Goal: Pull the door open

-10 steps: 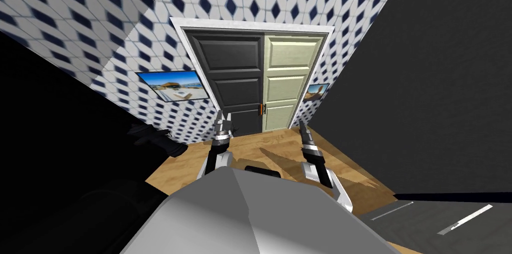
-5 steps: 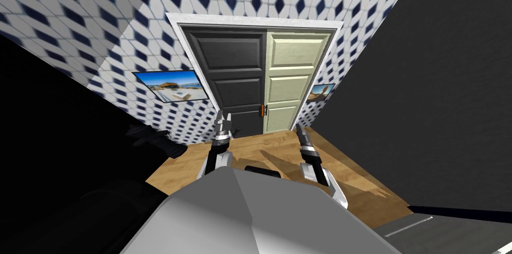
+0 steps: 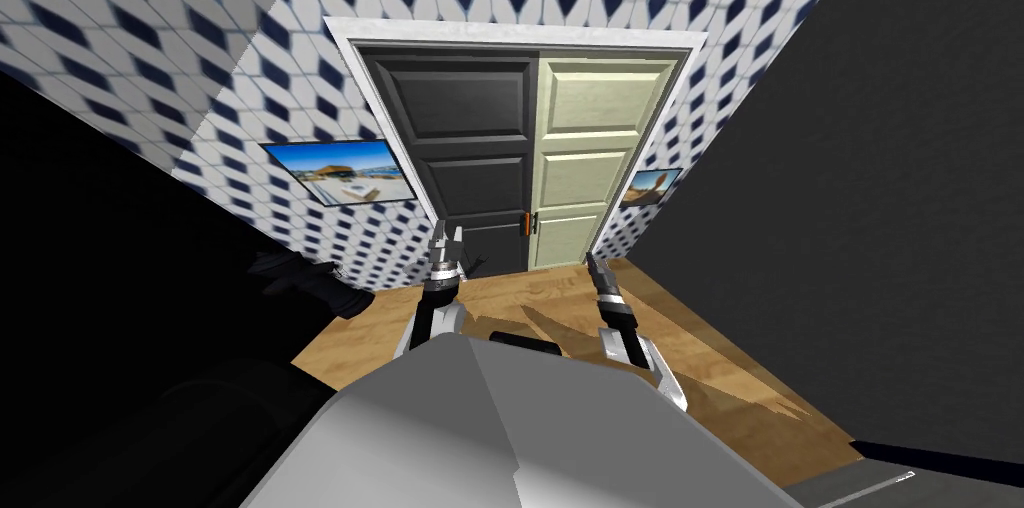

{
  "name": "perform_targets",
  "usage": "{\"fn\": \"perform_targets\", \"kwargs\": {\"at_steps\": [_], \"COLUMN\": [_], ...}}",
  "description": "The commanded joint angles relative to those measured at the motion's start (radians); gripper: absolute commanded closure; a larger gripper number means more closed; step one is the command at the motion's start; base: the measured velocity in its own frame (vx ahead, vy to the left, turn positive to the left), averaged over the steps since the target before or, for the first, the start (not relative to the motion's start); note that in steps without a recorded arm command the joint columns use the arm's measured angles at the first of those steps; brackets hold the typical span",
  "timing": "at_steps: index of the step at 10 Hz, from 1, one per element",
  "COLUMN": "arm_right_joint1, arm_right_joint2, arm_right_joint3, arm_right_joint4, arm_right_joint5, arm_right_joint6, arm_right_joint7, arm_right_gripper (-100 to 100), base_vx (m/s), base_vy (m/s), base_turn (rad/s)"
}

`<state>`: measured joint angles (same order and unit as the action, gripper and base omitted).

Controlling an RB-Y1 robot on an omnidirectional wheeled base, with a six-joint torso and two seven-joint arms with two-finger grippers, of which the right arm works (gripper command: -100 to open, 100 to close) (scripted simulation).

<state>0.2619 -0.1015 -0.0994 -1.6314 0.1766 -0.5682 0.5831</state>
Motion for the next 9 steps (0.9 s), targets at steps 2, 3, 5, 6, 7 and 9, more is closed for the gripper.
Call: {"fn": "perform_targets", "kwargs": {"at_steps": [2, 3, 5, 6, 7, 9], "arm_right_joint1": [-0.01, -0.017, -0.03, -0.036, -0.043, -0.056], "arm_right_joint2": [-0.001, -0.002, -0.003, -0.003, -0.003, -0.003], "arm_right_joint3": [-0.002, -0.003, -0.006, -0.007, -0.008, -0.011], "arm_right_joint4": [0.058, 0.083, 0.133, 0.159, 0.183, 0.232], "arm_right_joint5": [0.018, 0.024, 0.037, 0.043, 0.05, 0.062], "arm_right_joint6": [-0.019, -0.026, -0.041, -0.048, -0.055, -0.069], "arm_right_joint7": [0.054, 0.074, 0.113, 0.133, 0.152, 0.191], "arm_right_gripper": [-100, -100, -100, -100, -100, -100], "base_vx": [0.113, 0.106, 0.091, 0.097, 0.11, 0.11], "base_vy": [0.007, 0.012, 0.023, 0.019, 0.015, 0.023], "base_turn": [0.033, 0.033, 0.033, 0.041, 0.023, 0.037]}}
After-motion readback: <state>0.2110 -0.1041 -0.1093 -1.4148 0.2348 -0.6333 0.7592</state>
